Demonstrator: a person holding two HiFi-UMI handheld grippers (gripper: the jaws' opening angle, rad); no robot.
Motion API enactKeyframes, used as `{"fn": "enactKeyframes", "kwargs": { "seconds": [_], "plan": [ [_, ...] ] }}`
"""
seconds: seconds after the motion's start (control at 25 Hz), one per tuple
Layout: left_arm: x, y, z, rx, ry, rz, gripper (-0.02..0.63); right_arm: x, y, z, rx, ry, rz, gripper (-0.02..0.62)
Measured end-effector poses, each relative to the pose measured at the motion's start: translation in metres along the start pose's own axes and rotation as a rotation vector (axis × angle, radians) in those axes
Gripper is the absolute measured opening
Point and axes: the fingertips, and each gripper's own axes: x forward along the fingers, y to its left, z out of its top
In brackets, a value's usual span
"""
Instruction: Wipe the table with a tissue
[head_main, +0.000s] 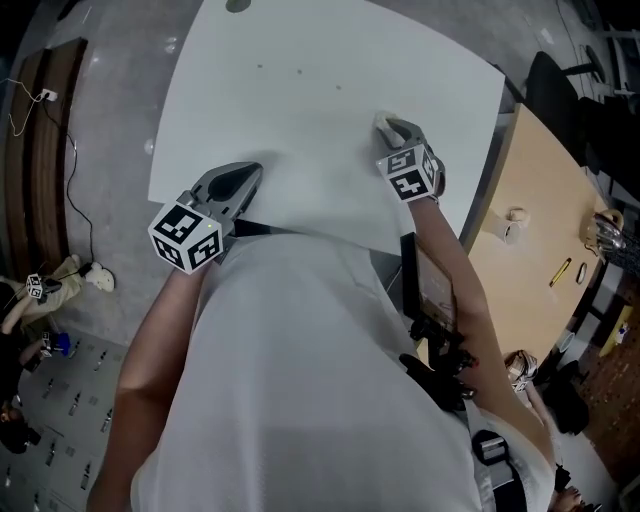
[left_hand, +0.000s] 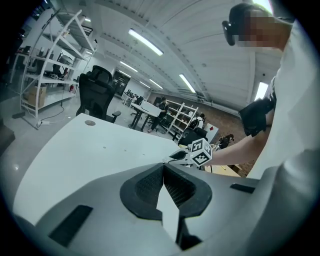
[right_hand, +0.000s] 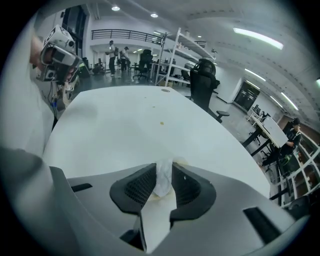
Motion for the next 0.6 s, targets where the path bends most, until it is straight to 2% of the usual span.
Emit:
{"fn": "enactKeyframes", "kwargs": {
  "seconds": [0.08,0.16,0.24,0.28,0.32,0.44,0.52,0.6],
  "plan": [
    [-0.001,-0.001,-0.001,-0.001,0.006,-0.004,0.006,-0.005,0.014,-0.002,-0.024,0.015,0.035,0.1],
    [-0.001,-0.002,-0.003,-0.002,0.012,-0.009,0.006,-0.009,0.026,-0.006,-0.025,0.04,0.121,0.1],
    [0.0,-0.003,-0.005,-0.002,0.014,-0.015,0.006,-0.015,0.03,-0.011,0.013,0.051,0.233,0.101],
    [0.0,-0.003,-0.005,-0.001,0.012,-0.017,0.006,-0.018,0.026,-0.012,0.052,0.039,0.255,0.101],
    [0.0,-0.003,-0.004,0.0,0.01,-0.018,0.006,-0.021,0.016,-0.014,0.11,0.017,0.242,0.101],
    [-0.002,0.0,-0.002,0.0,0.003,-0.018,0.006,-0.03,-0.028,-0.024,0.309,-0.025,0.098,0.101],
    [-0.006,0.002,-0.003,-0.003,0.002,-0.018,0.006,-0.031,-0.043,-0.03,0.338,-0.014,0.03,0.101],
    [-0.009,0.004,-0.005,-0.005,0.006,-0.02,0.006,-0.024,-0.042,-0.03,0.318,0.009,0.015,0.103]
  ]
}}
